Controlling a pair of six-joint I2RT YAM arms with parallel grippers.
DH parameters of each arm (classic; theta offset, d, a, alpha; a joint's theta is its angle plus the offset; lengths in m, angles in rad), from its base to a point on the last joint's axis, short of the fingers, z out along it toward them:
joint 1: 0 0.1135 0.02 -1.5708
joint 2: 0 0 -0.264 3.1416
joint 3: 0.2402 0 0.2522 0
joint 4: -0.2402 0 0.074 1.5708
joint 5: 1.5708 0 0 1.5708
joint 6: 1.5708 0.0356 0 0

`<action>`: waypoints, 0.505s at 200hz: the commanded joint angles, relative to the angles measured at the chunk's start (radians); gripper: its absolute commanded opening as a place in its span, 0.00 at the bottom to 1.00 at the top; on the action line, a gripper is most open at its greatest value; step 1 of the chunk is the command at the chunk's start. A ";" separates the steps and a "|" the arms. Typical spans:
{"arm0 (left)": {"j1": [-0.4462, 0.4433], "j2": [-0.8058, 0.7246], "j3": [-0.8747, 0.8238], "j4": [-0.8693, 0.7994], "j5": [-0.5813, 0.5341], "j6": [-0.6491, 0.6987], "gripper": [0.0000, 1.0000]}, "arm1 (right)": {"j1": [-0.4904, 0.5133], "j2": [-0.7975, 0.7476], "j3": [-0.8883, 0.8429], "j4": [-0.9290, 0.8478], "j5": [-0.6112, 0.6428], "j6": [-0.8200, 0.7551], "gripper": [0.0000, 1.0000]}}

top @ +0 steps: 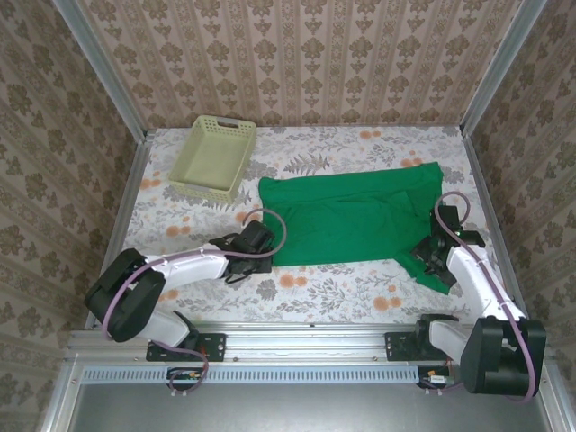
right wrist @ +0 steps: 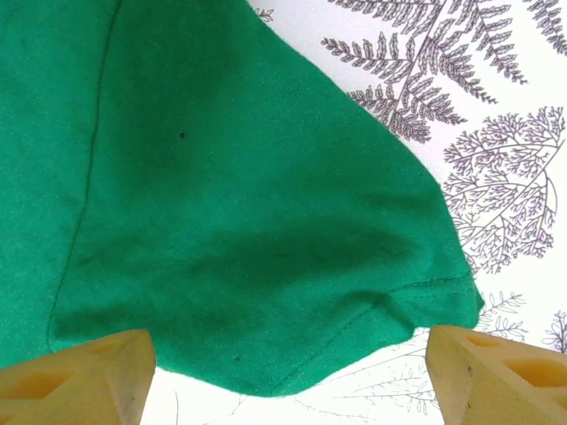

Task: Fold the inside-out t-shirt

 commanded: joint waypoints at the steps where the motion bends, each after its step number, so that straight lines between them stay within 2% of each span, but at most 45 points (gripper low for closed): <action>1: 0.064 -0.053 -0.038 0.032 0.022 0.022 0.00 | 0.051 0.024 -0.008 0.016 0.023 0.050 0.81; 35: 0.121 -0.145 -0.047 -0.011 0.024 0.065 0.00 | 0.151 0.015 0.010 -0.063 0.072 0.119 0.81; 56: 0.144 -0.179 -0.048 -0.031 0.010 0.079 0.00 | 0.190 -0.012 -0.020 -0.075 0.055 0.170 0.79; 88: 0.183 -0.131 0.023 -0.156 -0.089 0.103 0.00 | 0.302 -0.057 -0.047 -0.148 0.095 0.293 0.78; 101: 0.185 -0.124 0.024 -0.153 -0.102 0.109 0.00 | 0.325 -0.089 -0.076 -0.147 0.102 0.337 0.77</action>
